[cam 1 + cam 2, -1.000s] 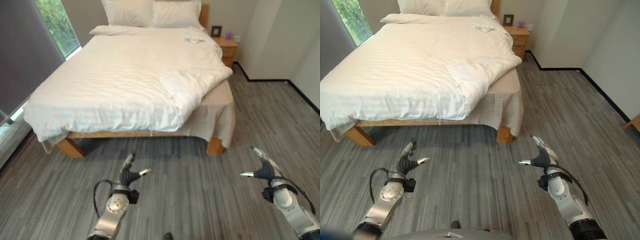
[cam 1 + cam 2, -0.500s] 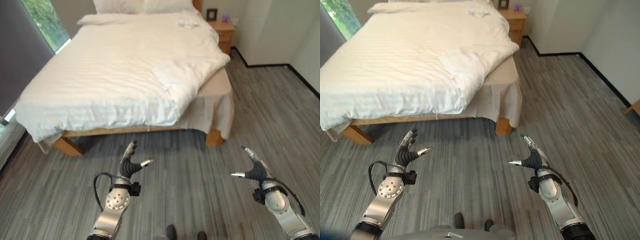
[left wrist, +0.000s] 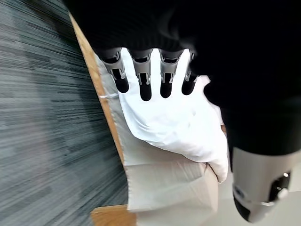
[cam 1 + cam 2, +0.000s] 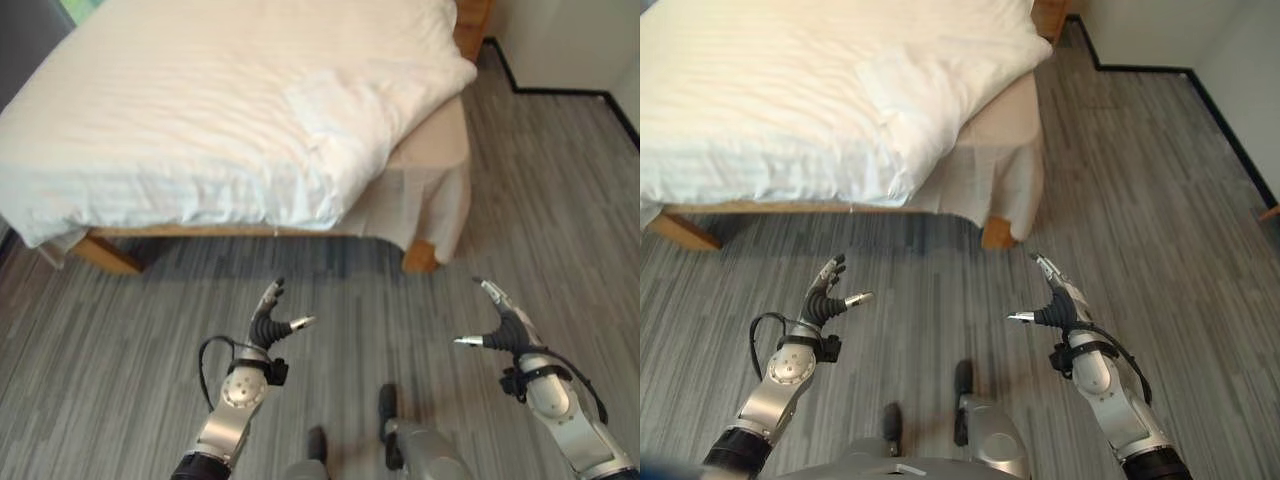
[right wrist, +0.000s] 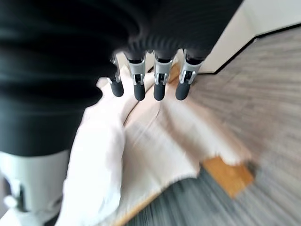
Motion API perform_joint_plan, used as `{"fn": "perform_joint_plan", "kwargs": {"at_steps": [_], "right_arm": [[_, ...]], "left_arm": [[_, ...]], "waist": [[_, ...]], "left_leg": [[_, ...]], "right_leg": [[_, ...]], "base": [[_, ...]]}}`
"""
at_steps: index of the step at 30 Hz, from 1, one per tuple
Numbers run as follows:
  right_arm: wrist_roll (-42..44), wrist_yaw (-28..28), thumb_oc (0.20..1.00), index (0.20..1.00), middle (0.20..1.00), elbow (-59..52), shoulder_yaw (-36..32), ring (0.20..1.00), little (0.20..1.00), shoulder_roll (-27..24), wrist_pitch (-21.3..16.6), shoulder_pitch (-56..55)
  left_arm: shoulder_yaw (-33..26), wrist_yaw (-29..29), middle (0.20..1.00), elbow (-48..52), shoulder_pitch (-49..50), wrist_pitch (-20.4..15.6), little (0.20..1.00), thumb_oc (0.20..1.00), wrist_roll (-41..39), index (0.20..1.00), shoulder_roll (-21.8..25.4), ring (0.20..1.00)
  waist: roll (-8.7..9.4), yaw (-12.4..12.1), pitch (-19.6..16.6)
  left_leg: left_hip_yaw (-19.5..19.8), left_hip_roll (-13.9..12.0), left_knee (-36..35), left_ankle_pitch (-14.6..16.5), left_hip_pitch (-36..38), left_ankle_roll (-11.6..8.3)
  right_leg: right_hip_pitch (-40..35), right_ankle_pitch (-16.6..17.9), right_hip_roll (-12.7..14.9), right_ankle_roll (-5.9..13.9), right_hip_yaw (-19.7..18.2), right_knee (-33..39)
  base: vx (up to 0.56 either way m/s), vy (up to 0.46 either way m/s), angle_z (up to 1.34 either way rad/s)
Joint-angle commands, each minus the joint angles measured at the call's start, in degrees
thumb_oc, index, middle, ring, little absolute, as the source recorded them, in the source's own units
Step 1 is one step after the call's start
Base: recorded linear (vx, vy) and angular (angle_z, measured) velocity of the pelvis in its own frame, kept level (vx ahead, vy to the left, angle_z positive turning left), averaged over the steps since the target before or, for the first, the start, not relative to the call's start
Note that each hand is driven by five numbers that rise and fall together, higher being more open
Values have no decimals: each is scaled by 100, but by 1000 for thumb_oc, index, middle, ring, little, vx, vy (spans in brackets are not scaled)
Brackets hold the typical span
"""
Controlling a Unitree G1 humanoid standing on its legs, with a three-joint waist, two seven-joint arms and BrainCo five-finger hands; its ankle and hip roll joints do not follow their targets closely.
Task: Making the bed.
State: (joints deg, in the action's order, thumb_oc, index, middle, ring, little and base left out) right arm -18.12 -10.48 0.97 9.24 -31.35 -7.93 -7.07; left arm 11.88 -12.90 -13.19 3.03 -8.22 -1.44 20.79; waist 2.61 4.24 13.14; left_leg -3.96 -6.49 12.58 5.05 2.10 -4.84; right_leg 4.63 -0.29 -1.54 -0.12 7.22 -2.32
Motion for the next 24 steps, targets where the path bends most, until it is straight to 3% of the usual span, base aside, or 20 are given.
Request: {"fn": "perform_joint_plan", "kwargs": {"at_steps": [1,2,3,5,6,7,8,9,11,12,13,14,16,17,19,21,23,24], "right_arm": [[80,-61,1000,1000,1000,-464,-208,1000,1000,-307,-305,31],[145,-74,1000,1000,1000,-467,-226,1000,1000,-335,-295,54],[236,-54,1000,1000,1000,-445,-199,1000,1000,-375,-236,59],[198,-41,1000,1000,1000,-409,-149,1000,1000,-415,-213,62],[119,-4,1000,1000,1000,-353,-111,1000,1000,-442,-205,47],[119,-4,1000,1000,1000,-354,-108,1000,1000,-441,-204,49],[64,7,1000,1000,1000,-301,-95,1000,1000,-475,-220,12],[-41,10,1000,1000,1000,-289,-155,1000,1000,-509,-198,-52],[-43,11,1000,1000,1000,-297,-158,1000,1000,-513,-196,-65],[-240,48,1000,1000,1000,-342,-268,1000,1000,-540,-174,-181],[-302,23,1000,1000,1000,-419,-400,1000,1000,-493,-184,-385],[-405,26,1000,1000,1000,-388,-421,1000,1000,-442,-159,-451],[-601,41,1000,1000,1000,-312,-519,1000,1000,-391,-136,-551],[-570,14,1000,1000,1000,-206,-506,1000,1000,-376,-133,-510],[-649,-17,1000,1000,1000,-147,-528,1000,1000,-383,-137,-531],[-693,-78,1000,1000,1000,-81,-570,1000,1000,-375,-185,-563],[-581,-131,1000,1000,1000,49,-646,1000,1000,-345,-243,-655],[-522,-143,1000,1000,1000,118,-711,1000,1000,-315,-259,-768]], "left_arm": [[-45,-43,1000,260,-471,-235,1000,1000,25,1000,29,1000],[-25,-64,1000,288,-489,-251,1000,1000,-12,1000,33,1000],[-120,-132,1000,381,-495,-306,1000,1000,-288,1000,-5,1000],[-200,-179,1000,467,-460,-346,1000,1000,-445,1000,-47,1000],[-376,-256,1000,589,-418,-422,1000,1000,-502,1000,-79,1000],[-380,-255,1000,594,-414,-420,1000,1000,-501,1000,-77,1000],[-466,-337,1000,620,-371,-431,1000,1000,-463,1000,-81,1000],[-618,-470,1000,570,-370,-435,1000,1000,-385,1000,-87,1000],[-613,-473,1000,570,-364,-435,1000,1000,-381,1000,-93,1000],[-801,-700,1000,557,-373,-380,1000,1000,-127,1000,-42,1000],[-856,-795,1000,523,-407,-354,1000,1000,-4,1000,-40,1000],[-926,-909,1000,492,-449,-298,1000,1000,160,1000,-21,1000],[-1081,-1180,1000,421,-642,-224,1000,1000,361,1000,43,1000],[-1240,-1595,1000,377,-916,-176,1000,1000,594,1000,267,1000],[-1382,-1751,1000,347,-1116,-157,1000,1000,685,1000,376,1000],[-1583,-2082,1000,249,-1425,-108,1000,1000,959,1000,547,1000],[-1625,-2460,1000,13,-1744,-37,1000,1000,1288,1000,770,1000],[-1661,-2551,1000,-83,-1853,22,1000,1000,1374,1000,840,1000]], "waist": [[-21,-12,-43],[121,-88,22],[162,-258,87],[166,-366,99],[87,-482,67],[130,-496,62],[34,-510,23],[-51,-524,-82],[-28,-533,-79],[-72,-475,-191],[-69,-448,-258],[-43,-459,-348],[-50,-394,-376],[-160,-252,-261],[-211,-216,-289],[-241,-109,-302],[-244,86,-344],[-203,186,-385]], "left_leg": [[165,-139,2660,-917,8,10],[137,-49,3265,-890,-419,64],[66,77,3349,-499,-931,157],[-1,175,3047,-371,-1171,176],[-168,243,1872,-327,-1301,201],[-205,284,1770,-399,-1262,210],[-306,297,858,-348,-1212,237],[-582,391,-397,-557,-1133,218],[-605,434,-560,-635,-1033,222],[-994,333,-1020,-746,-936,240],[-1078,380,-1244,-771,-715,287],[-1022,523,-1321,-742,-605,369],[-1007,651,-1657,-641,-194,487],[-998,544,-1758,-566,60,537],[-1016,454,-1758,-537,108,505],[-957,392,-1758,-433,177,458],[-812,371,-1758,-358,241,408],[-734,409,-1758,-282,291,397]], "right_leg": [[-232,217,-19,152,-173,596],[-388,189,76,94,-237,673],[-687,42,113,81,-417,721],[-804,-41,155,123,-517,732],[-1018,-194,191,211,-680,732],[-1003,-180,235,216,-701,732],[-1088,-286,218,268,-708,732],[-1323,-457,210,311,-710,732],[-1342,-470,244,318,-720,732],[-1568,-661,196,295,-669,662],[-1612,-723,243,335,-587,499],[-1554,-705,290,427,-539,202],[-1155,-471,430,811,-393,-923],[-404,-36,554,1114,-353,-2159],[-187,14,654,1096,-296,-2231],[-144,-188,927,999,-114,-1713],[-136,-213,936,927,-394,-999],[-156,-191,931,943,-714,-516]], "base": [[372,-348,-12],[560,-248,-42],[393,-131,-76],[454,12,-85],[443,62,-78],[445,113,-88],[455,123,-65],[470,127,-70],[315,59,-36],[462,84,0],[597,127,0],[415,132,3],[332,166,10],[173,121,3],[146,28,-14],[205,-61,34],[232,-112,58],[248,-108,78]]}}
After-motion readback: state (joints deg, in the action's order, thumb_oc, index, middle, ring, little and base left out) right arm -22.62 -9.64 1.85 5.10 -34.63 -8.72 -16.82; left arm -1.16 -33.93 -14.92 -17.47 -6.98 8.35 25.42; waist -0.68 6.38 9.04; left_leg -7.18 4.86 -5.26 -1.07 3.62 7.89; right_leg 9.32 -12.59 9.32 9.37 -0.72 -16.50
